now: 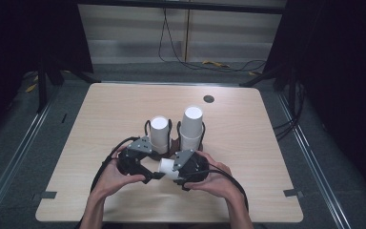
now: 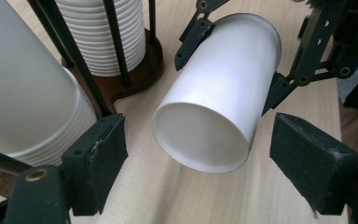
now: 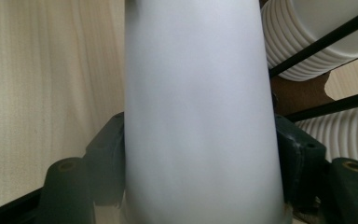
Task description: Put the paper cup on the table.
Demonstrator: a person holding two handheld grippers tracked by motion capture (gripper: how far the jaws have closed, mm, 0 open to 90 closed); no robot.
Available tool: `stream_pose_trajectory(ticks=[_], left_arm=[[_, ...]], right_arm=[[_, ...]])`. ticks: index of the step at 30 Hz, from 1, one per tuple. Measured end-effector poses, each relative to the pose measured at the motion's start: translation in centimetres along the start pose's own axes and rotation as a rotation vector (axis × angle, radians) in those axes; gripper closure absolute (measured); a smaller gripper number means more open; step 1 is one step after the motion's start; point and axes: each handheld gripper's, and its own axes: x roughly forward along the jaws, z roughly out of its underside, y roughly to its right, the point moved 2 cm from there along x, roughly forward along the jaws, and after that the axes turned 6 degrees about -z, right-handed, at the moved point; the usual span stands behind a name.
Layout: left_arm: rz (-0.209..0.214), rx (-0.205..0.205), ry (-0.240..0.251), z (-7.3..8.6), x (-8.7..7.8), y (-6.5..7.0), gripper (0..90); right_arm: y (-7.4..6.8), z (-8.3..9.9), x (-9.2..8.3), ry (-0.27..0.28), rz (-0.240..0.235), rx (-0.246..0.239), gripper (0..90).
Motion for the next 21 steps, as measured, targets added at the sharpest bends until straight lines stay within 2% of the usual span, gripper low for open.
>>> stream_pose_trajectory(ticks=[7,8,11,13,15,18,21], left_arm=[[0.023,0.023,-0.006,-0.3,0.1,-0.2,21.7],[0.028,0.037,-0.03,-0.3,0.2,-0.2,22.2],[0.028,0.031,-0.039,-0.2,0.4,-0.2,22.8],[0.047,0.033,-0.044,-0.1,0.7,-0.3,24.1],[0.063,0.048,-0.071,0.0,1.0,-0.2,25.3],[0.093,0.031,-0.086,0.2,1.3,-0.1,28.0],[0.104,0.034,-0.089,0.3,1.5,-0.2,29.9]], right_arm=[[0.0,-0.1,0.0,-0.015,-0.004,-0.007,30.6],[0.0,-0.2,0.0,-0.026,-0.01,-0.017,30.6],[0.0,-0.4,0.0,-0.034,-0.005,-0.013,30.7],[0.1,-0.5,0.1,-0.046,-0.01,-0.023,30.6],[0.1,-0.8,0.2,-0.055,-0.011,-0.035,30.7],[-0.1,-1.0,0.3,-0.053,-0.028,-0.042,30.6],[-0.2,-1.1,0.5,-0.058,-0.04,-0.054,30.7]])
